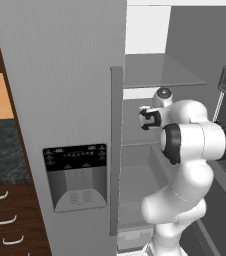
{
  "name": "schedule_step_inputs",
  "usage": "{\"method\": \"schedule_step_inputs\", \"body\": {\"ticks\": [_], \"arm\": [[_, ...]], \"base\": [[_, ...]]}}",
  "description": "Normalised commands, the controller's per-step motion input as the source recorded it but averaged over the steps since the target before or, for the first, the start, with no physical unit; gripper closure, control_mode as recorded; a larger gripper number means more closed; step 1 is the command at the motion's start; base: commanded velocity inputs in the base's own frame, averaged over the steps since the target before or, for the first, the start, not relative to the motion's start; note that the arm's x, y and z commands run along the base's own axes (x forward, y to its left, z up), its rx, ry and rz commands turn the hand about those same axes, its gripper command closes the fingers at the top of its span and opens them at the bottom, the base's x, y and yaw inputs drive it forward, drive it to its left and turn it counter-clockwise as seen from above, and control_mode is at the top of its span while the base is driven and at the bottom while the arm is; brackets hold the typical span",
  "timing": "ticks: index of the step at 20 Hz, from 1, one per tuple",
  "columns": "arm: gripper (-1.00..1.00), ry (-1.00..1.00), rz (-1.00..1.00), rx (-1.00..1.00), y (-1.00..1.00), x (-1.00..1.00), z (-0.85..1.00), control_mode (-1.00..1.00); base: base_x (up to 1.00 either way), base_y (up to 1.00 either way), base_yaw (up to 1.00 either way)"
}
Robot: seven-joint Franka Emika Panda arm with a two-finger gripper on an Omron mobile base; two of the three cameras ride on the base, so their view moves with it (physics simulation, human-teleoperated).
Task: Place one lemon wedge and one fish in each tupperware on the nearby counter, to pack two identical lunches.
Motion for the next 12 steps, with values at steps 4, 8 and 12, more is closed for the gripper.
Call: {"method": "schedule_step_inputs", "body": {"ticks": [4,8,12], "arm": [[-1.00,0.00,-0.02,0.00,-0.27,0.62,-0.37,-1.00],[-1.00,0.00,-0.01,0.00,-0.26,0.47,-0.56,-1.00],[-1.00,0.00,0.00,0.00,-0.14,0.44,-0.60,-1.00]], "base": [[0.00,0.00,0.00],[0.00,0.00,0.00],[0.00,0.00,0.00]]}}
